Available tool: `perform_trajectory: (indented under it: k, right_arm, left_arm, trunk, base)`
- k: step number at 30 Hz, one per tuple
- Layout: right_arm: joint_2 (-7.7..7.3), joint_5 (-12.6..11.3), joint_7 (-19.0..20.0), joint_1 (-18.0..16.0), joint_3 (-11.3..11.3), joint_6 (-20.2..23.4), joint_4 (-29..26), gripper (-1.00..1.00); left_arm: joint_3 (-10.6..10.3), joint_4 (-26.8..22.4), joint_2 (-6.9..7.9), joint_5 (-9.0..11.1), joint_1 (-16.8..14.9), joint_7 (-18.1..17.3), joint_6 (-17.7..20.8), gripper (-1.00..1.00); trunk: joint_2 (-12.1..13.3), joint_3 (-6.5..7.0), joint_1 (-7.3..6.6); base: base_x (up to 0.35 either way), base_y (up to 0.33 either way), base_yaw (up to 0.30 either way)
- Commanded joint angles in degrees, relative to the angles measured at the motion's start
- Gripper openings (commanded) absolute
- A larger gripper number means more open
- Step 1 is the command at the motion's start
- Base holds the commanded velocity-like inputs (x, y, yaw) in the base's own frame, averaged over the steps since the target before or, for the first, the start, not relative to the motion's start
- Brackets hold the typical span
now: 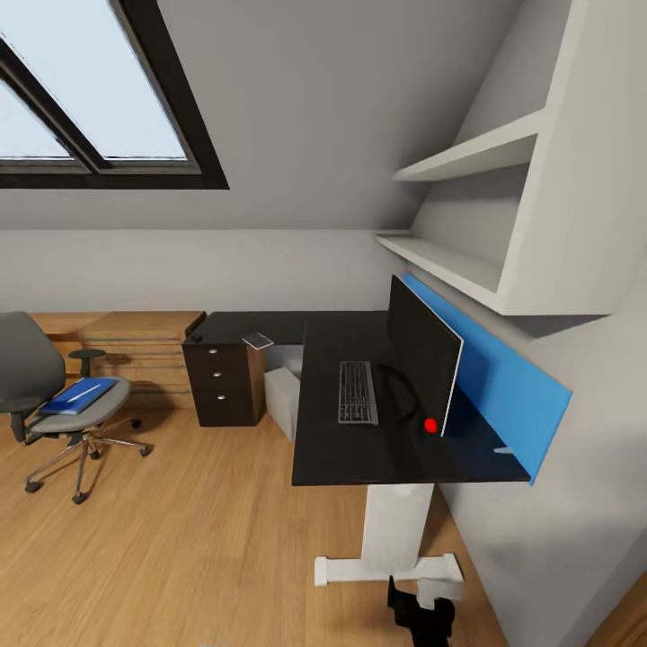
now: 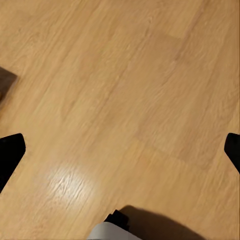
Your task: In the bedroom, organize the workspace by keeping the computer under the desk, ensuring the monitor is on the desk, placing the keyboard on the desk next to the monitor, placing the mouse on the desk next to the keyboard, moving the folder from the swivel chair onto the desk next to the mouse, stacking the notebook on top of the folder with the pen on top of the notebook, and positioning the swivel chair next to the desk.
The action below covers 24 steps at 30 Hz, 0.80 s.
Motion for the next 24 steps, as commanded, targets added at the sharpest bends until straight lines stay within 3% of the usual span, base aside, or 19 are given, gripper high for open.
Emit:
perform_trajectory:
  k: [1, 10, 21, 24]
  right_arm:
    - [0.05, -0.38, 0.09, 0.30, 0.55, -0.57, 0.15, 1.00]
    - [0.11, -0.15, 1.37, 0.92, 0.61, -1.04, 0.22, 1.00]
    - [-0.19, -0.50, 3.59, 1.24, 0.46, -1.70, 0.25, 1.00]
    - [-0.04, -0.44, 4.12, 2.29, 0.54, -4.73, 0.28, 1.00]
  left_arm:
    - [-1.08, 1.12, 0.06, 0.59, -0.10, 0.29, -2.26, 1.00]
    - [-2.12, 3.19, 0.05, 0.75, -0.10, 0.13, -5.63, 1.00]
    - [-2.16, 3.31, 0.06, 0.85, -0.10, -2.92, -5.83, 1.00]
    - [-2.16, 3.37, 0.01, 0.89, -0.10, -3.35, -5.83, 1.00]
  trunk:
    - [-0.10, -0.10, 0.02]
    - [-0.10, -0.10, 0.02]
    - [-0.10, -0.10, 0.02]
    - [-0.10, -0.10, 0.02]
  base:
    - [0.000, 0.000, 0.000]
    - [0.000, 0.037, 0.000]
    - [0.000, 0.293, 0.000]
    - [0.000, 0.330, 0.000]
